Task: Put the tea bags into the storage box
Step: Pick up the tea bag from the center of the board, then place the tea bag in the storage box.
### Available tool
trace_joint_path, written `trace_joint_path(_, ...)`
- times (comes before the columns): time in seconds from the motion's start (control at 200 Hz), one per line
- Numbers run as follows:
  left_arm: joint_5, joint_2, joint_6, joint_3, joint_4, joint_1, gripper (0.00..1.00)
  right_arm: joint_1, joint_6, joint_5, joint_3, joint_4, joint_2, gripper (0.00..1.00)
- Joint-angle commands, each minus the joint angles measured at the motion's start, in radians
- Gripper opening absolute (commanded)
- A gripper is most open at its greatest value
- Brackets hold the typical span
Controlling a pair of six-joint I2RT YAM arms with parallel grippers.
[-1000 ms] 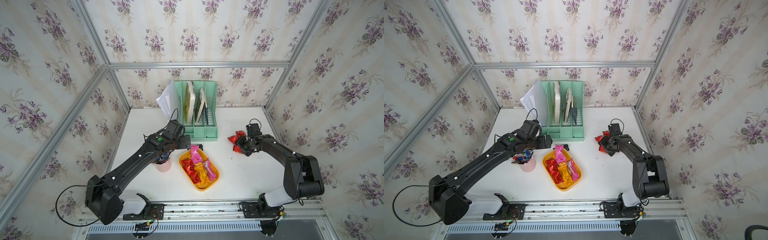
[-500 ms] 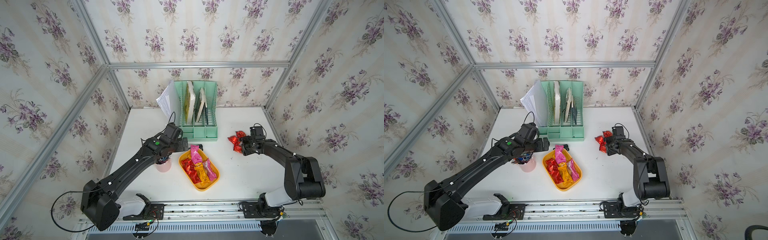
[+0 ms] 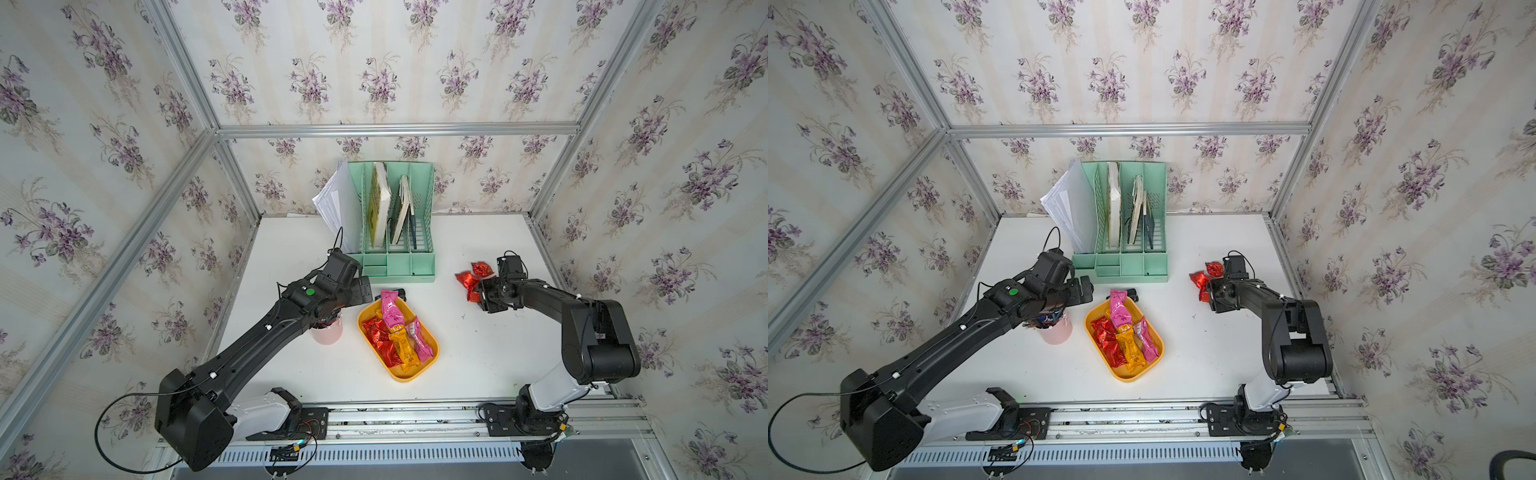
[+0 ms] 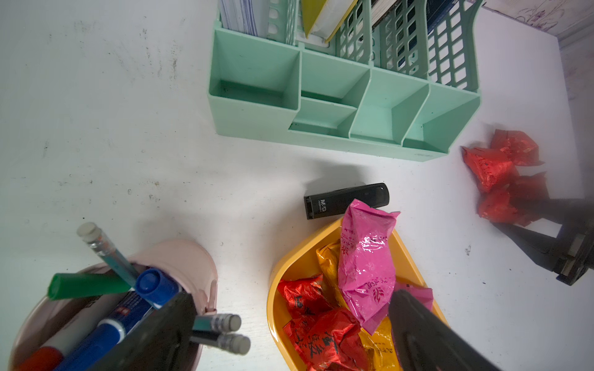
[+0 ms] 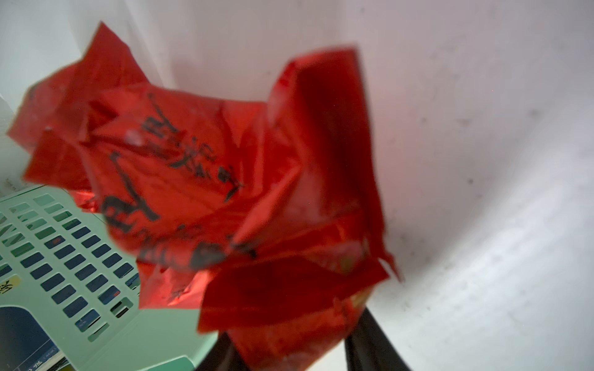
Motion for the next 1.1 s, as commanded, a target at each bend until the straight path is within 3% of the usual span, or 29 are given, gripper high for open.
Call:
trace_joint_path(0.0,-0.012,0.000,0.000,0.008,-0.010,0.001,0.99,0.000,0.001,0.020,-0.009,-0.007,-0.025,0.36)
trace_joint_path(0.245,0.018,-0.003,0.039,0.005,-0.017,0.002,0.99,0.012,-0.085,0.052,-0.060,-0.055,-0.159,0.29)
trace_joint_path(0.5,0.094,-0.004,0.085,0.000,-0.019,0.011,0.99,0.097,-0.316,0.030,-0.076,-0.146,-0.305,0.23)
trace_joint_path(0.645,0.143,-0.008,0.109,0.000,-0.034,0.015,0.99,0.202,-0.403,0.053,-0.063,-0.205,-0.379,0.22)
trace_joint_path(0.839,0.189,-0.051,0.114,-0.027,-0.052,0.015,0.99,0.336,-0.516,-0.005,-0.067,-0.167,-0.449,0.21)
trace_joint_path(0.964,0.210,-0.098,0.090,-0.070,-0.052,0.015,0.99,0.465,-0.633,-0.050,-0.008,-0.176,-0.404,0.21)
trace_joint_path(1.094,0.227,-0.163,0.061,-0.122,-0.053,0.015,0.99,0.669,-0.735,-0.049,0.087,-0.216,-0.308,0.21)
